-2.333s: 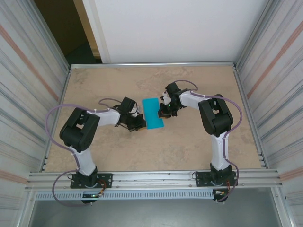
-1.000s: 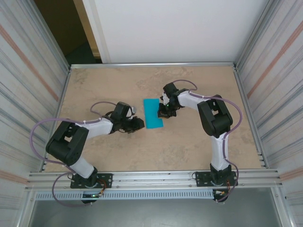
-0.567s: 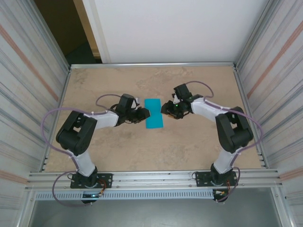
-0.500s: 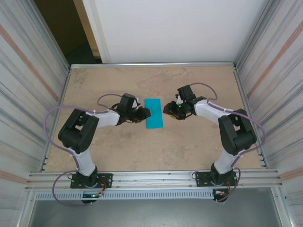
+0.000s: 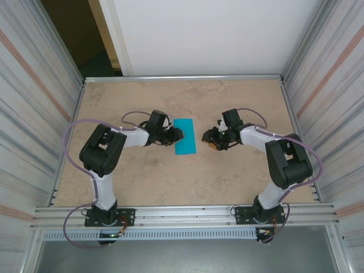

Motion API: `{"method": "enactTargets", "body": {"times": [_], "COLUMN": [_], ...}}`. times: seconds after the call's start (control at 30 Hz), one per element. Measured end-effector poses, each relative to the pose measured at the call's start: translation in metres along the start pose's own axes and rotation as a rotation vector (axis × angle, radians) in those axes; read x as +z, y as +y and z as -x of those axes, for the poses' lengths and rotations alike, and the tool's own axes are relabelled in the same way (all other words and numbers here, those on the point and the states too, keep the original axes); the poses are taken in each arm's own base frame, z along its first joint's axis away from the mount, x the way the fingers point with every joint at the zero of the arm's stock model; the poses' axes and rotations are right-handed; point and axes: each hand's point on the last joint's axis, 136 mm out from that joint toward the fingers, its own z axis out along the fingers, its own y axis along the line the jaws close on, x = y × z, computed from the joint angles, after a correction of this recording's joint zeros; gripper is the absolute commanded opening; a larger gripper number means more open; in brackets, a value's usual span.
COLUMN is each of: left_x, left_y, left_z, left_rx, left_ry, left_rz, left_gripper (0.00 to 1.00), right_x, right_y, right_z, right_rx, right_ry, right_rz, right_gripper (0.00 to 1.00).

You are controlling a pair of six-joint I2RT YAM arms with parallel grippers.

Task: Fold a paper plane with a square sheet of paper (pick it up from the middle)
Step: First fold the square sheet of paper in half at the center of the table, then fold the triangle a second time at the center of the table.

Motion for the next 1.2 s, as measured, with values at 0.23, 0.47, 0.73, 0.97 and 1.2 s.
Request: {"method": "enactTargets", "body": {"times": [0.23, 0.47, 0.73, 0.97, 1.2], "left_x": [0.002, 0.002, 0.002, 0.002, 0.002], "left_y": [0.008, 0.009, 0.009, 0.009, 0.009], "left_z": [0.0, 0.001, 0.001, 0.0, 0.0], "left_rx": [-0.046, -0.075, -0.086, -0.088, -0.095], "left_ry": [-0.006, -0.008, -0.006, -0.005, -0.003], "left_rz": [0.036, 0.041, 0.043, 0.043, 0.041], "left_gripper": [0.28, 0.28, 0.28, 0.28, 0.28], "right_x": [0.019, 0.031, 0.034, 0.043, 0.047], "right_y": [0.008, 0.007, 0.015, 0.008, 0.011], "right_z": [-0.029, -0.038, -0.029, -0.032, -0.037], "right_rx": [-0.019, -0.016, -0.017, 0.007, -0.007], "right_ry": [0.113, 0.159, 0.149, 0.17, 0.181], "right_rz": [0.022, 0.012, 0.022, 0.003, 0.004], "right_gripper": [0.44, 0.4, 0.39, 0.34, 0.28]}}
